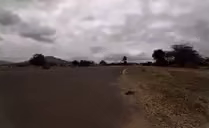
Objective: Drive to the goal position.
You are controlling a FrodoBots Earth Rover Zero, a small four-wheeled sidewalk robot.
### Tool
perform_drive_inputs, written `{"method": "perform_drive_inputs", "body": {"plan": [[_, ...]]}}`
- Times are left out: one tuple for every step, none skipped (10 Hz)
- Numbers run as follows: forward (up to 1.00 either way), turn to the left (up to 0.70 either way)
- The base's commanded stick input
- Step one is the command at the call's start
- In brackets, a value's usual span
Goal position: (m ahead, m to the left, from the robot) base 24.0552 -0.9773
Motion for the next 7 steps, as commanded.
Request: {"method": "perform_drive_inputs", "body": {"plan": [[0.5,0.0],[0.5,0.0],[0.5,0.0],[0.5,0.0],[0.5,0.0],[0.5,0.0],[0.5,0.0]]}}
